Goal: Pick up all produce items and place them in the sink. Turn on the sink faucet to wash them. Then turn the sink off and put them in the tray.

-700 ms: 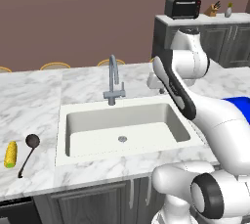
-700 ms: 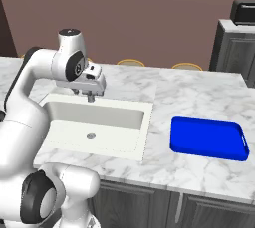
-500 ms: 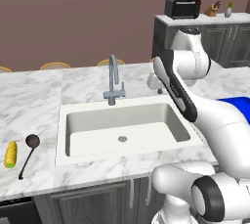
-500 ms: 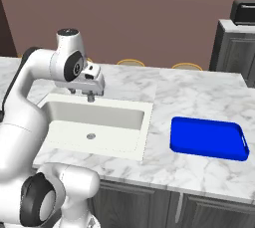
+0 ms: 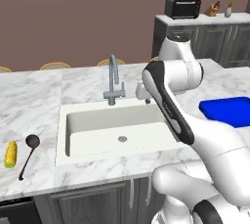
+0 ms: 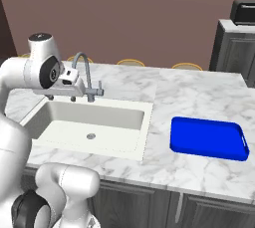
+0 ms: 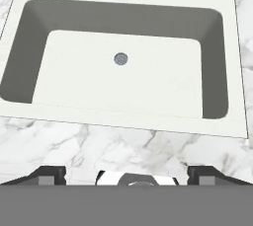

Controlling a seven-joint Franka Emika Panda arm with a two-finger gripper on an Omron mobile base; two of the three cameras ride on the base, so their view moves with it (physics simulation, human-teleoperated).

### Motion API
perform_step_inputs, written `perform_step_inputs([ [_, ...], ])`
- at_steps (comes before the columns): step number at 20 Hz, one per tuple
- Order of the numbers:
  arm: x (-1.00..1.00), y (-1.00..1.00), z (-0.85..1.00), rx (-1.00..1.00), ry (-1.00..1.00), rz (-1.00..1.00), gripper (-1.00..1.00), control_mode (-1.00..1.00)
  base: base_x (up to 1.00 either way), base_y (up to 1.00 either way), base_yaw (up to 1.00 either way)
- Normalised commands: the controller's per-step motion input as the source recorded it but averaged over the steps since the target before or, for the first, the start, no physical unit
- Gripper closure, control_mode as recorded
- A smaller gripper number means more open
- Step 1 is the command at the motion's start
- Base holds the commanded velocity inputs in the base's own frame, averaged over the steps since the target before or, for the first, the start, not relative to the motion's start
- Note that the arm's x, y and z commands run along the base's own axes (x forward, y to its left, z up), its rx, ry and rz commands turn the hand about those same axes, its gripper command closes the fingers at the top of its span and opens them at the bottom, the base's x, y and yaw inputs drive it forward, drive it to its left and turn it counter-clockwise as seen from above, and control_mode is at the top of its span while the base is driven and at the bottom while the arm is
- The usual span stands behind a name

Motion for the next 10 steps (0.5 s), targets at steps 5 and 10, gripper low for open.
perform_step_inputs([
  [5,-0.5,0.69,-0.04,-0.03,0.0,0.02,-1.0,-1.0,0.0,0.0,0.0],
  [10,-0.34,0.86,-0.04,-0.04,0.01,0.0,-1.0,-1.0,0.0,0.0,0.0],
])
